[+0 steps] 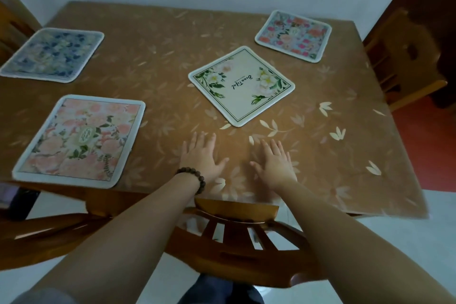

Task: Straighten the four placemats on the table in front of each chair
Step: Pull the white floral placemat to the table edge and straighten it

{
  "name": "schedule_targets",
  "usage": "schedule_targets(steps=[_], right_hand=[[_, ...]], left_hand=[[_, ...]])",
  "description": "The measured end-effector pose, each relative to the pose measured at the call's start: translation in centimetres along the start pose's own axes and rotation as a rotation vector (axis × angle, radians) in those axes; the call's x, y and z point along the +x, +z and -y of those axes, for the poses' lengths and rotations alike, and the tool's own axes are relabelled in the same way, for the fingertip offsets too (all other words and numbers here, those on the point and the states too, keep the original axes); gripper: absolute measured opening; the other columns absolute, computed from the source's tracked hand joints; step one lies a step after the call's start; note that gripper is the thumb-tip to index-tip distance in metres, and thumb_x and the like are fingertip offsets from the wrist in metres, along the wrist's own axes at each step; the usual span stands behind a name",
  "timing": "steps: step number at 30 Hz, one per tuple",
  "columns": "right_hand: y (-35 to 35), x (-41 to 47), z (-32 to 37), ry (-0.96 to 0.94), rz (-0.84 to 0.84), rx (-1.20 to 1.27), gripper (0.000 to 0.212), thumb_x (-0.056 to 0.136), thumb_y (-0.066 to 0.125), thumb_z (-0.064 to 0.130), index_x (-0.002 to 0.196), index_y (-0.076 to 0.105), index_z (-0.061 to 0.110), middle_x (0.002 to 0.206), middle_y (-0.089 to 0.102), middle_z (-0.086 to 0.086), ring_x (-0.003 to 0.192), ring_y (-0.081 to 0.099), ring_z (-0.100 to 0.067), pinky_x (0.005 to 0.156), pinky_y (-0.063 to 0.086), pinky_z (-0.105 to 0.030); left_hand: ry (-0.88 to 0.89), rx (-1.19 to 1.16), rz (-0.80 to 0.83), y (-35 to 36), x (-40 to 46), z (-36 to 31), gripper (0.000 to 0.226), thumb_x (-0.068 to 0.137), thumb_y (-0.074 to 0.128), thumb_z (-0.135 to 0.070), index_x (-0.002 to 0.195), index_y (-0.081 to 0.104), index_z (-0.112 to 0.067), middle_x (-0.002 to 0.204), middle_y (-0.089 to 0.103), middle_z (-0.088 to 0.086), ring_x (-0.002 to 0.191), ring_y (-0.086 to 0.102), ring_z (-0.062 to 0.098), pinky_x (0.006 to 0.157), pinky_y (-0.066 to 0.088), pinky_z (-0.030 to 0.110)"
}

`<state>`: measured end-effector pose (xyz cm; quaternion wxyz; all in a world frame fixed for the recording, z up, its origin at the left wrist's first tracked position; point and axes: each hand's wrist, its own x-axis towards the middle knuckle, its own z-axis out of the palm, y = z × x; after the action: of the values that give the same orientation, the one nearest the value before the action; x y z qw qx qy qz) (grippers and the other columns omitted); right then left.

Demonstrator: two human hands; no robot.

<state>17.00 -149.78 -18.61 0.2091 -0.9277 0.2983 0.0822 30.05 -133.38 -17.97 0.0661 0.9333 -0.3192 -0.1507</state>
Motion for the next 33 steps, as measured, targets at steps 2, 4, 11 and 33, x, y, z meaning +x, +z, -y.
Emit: schedule_targets(steps=[2,4,11,33], right_hand=[[0.1,1.8,0.5,-0.010,-0.008,0.009,0.070,0.093,0.043,0.050,0.150,0.012,0.022,0.159,0.005,-0.008,0.146,-0.005,-0.024,0.118,0.003,-0.045],[0.2,3.8,0.9,-0.002,-0.014,0.020,0.071,0.093,0.044,0.051,0.150,0.012,0.023,0.159,0.005,-0.008,0.146,-0.005,-0.025,0.118,0.002,-0.044],[0.4,11.0,3.1,0.035,-0.038,0.046,0.074,0.090,0.047,0.053,0.149,0.015,0.022,0.159,0.004,-0.012,0.146,-0.003,-0.028,0.117,0.000,-0.043],[2.3,15.7,3.7,-0.188,-0.125,-0.062,0.031,0.098,0.039,0.021,0.121,0.057,0.009,0.142,0.048,-0.009,0.139,0.031,-0.029,0.107,0.032,-0.039]], left_hand=[[0.023,0.019,0.024,0.2,1.9,0.4,0.084,0.083,0.039,-0.068,0.150,0.009,-0.028,0.160,0.003,0.005,0.146,-0.007,0.023,0.116,0.000,0.048],[0.068,0.030,0.061,0.4,4.1,0.9,0.088,0.080,0.041,-0.070,0.150,0.006,-0.029,0.160,0.000,0.004,0.145,-0.009,0.023,0.115,-0.002,0.048],[0.183,0.000,0.107,0.6,11.7,1.9,0.097,0.077,0.053,-0.068,0.150,0.003,-0.030,0.160,-0.009,0.002,0.144,-0.015,0.022,0.115,-0.005,0.048],[0.336,-0.018,0.024,1.9,19.6,2.0,0.053,0.094,0.049,-0.037,0.144,0.033,-0.036,0.159,0.013,-0.002,0.146,-0.001,0.020,0.116,-0.007,0.041]])
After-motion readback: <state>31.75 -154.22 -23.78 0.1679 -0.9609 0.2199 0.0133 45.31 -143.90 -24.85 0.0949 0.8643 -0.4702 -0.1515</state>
